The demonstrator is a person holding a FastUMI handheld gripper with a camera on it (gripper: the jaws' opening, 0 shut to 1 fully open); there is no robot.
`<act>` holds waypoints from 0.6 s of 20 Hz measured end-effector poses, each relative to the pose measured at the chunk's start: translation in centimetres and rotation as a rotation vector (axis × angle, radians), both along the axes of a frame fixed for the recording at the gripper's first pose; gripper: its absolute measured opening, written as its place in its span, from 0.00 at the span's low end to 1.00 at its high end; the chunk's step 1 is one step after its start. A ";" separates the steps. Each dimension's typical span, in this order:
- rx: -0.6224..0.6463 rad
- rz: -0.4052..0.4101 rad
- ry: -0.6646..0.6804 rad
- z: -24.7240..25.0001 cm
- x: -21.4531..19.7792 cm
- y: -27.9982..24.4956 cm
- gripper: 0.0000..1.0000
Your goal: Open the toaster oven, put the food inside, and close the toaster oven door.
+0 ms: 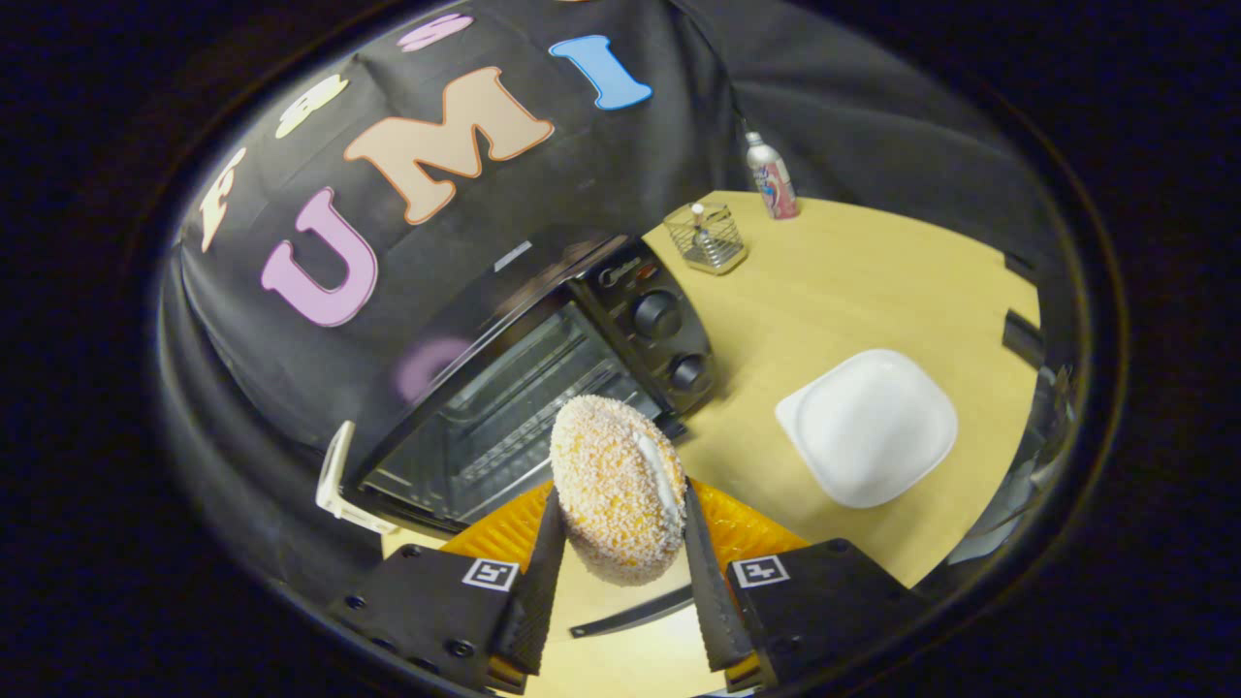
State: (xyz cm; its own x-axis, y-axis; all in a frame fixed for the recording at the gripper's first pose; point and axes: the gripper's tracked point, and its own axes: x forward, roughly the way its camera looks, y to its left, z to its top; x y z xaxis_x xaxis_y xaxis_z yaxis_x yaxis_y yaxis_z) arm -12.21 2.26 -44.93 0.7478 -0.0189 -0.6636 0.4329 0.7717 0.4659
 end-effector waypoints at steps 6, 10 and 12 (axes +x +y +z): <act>0.208 -0.022 -0.068 -0.5 3.9 5.7 0.65; 0.245 -0.002 -0.073 -1.9 6.4 7.6 0.65; 0.267 0.014 -0.085 -2.3 7.3 8.4 0.65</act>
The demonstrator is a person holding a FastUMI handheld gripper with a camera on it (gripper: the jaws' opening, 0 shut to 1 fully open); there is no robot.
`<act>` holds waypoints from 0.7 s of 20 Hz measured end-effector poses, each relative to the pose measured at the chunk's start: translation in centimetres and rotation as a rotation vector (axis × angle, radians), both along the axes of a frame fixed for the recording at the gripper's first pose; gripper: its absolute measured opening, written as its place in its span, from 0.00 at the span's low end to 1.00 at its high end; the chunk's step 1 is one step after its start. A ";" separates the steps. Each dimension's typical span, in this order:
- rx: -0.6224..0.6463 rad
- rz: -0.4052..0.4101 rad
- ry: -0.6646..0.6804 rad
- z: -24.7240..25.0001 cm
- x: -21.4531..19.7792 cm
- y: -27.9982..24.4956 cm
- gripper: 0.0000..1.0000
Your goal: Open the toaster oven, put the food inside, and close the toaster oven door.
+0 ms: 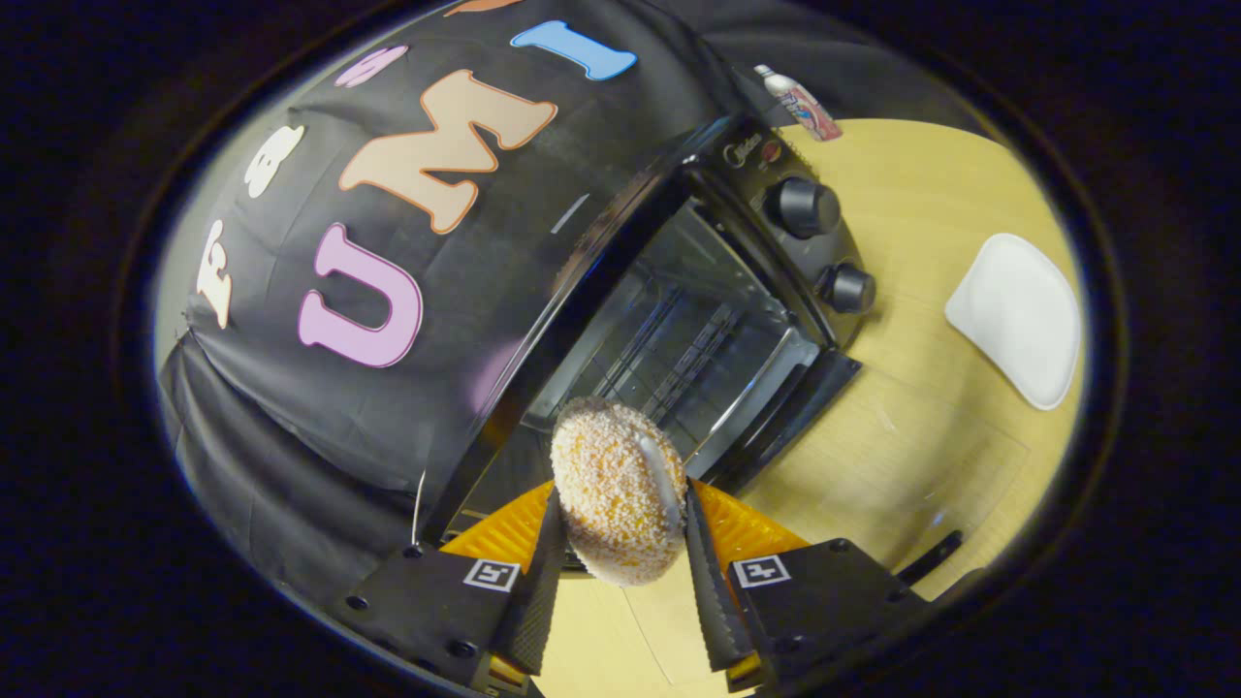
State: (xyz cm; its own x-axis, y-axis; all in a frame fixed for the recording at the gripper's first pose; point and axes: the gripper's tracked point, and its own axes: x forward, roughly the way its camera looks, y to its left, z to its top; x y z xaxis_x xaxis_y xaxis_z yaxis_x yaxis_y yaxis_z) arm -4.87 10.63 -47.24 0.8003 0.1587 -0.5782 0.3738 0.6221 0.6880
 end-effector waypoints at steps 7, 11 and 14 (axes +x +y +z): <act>0.063 -0.010 -0.058 -0.7 3.2 0.9 0.65; 0.082 -0.007 -0.084 -1.2 4.6 1.3 0.71; 0.067 0.019 -0.108 -1.0 4.6 1.4 0.77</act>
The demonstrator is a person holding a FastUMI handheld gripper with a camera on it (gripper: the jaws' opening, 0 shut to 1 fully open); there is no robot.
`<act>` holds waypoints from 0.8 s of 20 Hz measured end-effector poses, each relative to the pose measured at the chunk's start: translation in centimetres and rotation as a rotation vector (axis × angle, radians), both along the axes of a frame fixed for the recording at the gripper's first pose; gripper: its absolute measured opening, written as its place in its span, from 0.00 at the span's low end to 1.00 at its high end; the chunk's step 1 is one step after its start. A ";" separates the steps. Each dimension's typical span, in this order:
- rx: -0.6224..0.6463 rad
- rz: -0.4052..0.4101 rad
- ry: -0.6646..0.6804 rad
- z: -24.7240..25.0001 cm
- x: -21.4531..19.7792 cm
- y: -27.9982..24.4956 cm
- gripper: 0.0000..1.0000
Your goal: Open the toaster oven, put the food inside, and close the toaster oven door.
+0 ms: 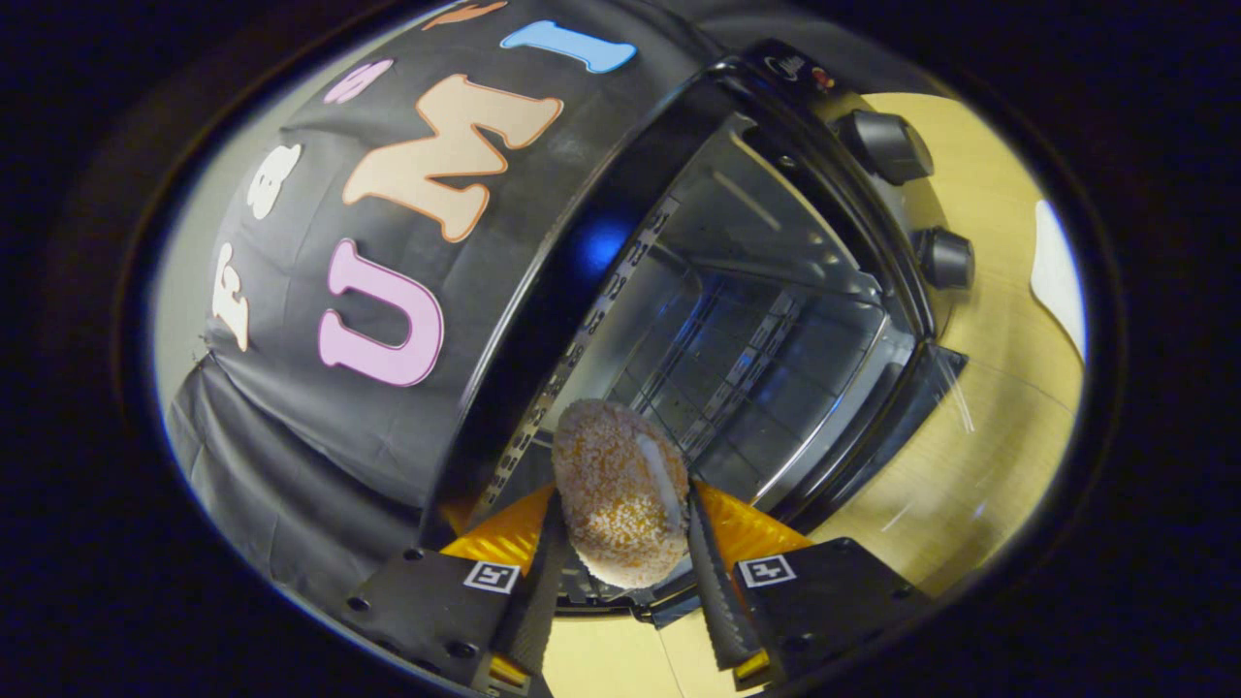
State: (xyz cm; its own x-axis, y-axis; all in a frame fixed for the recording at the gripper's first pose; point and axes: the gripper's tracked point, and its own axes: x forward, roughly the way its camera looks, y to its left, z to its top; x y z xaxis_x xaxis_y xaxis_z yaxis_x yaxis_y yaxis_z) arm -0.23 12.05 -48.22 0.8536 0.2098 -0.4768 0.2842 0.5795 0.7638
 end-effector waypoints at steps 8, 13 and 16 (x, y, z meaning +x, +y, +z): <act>-0.061 0.036 -0.017 0.8 -2.1 0.0 0.93; -0.066 0.070 -0.047 2.3 -4.0 0.4 0.95; -0.075 0.102 -0.058 3.0 -5.5 0.4 0.97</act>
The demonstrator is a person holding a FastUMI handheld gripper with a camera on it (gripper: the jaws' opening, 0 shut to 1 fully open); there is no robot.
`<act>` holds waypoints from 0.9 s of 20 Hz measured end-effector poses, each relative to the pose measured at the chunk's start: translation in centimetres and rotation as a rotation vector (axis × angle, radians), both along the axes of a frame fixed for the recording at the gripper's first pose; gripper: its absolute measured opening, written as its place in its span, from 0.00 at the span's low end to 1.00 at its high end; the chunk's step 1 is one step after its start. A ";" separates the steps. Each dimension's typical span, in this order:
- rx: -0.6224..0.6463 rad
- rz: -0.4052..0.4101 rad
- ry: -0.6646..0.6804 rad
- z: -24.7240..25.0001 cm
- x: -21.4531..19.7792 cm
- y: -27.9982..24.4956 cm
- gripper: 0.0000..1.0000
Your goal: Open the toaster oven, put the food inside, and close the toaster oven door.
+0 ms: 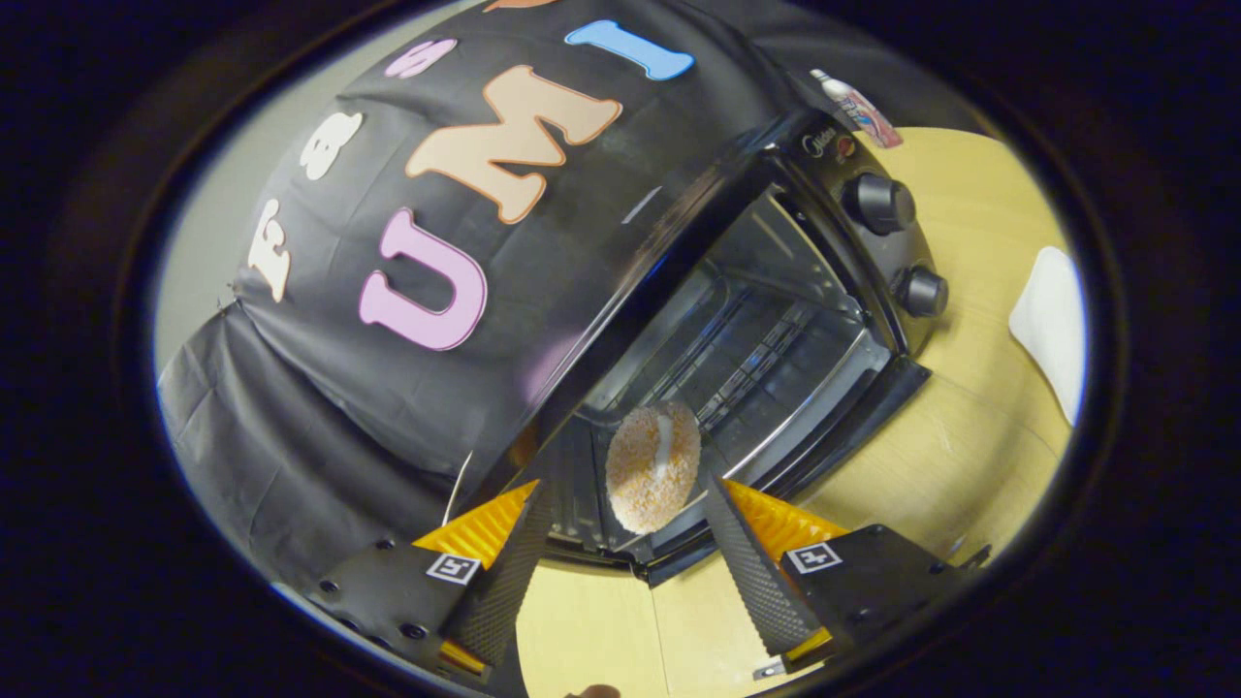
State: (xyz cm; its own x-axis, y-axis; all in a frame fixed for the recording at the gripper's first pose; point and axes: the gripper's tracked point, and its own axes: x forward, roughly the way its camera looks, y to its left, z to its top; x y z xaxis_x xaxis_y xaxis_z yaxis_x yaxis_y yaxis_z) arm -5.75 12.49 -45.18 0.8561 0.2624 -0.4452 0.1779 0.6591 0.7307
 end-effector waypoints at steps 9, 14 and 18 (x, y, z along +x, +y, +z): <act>-0.132 0.095 0.034 0.3 -7.7 -2.0 0.99; -0.271 0.142 0.116 -2.2 -12.8 -4.3 1.00; -0.428 0.180 0.210 -5.1 -16.1 -6.6 1.00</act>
State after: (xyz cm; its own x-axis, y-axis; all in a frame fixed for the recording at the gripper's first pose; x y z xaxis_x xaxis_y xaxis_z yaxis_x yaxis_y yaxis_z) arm -21.84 5.91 -50.23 0.6947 0.1546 -0.7025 0.1475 0.9252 0.3495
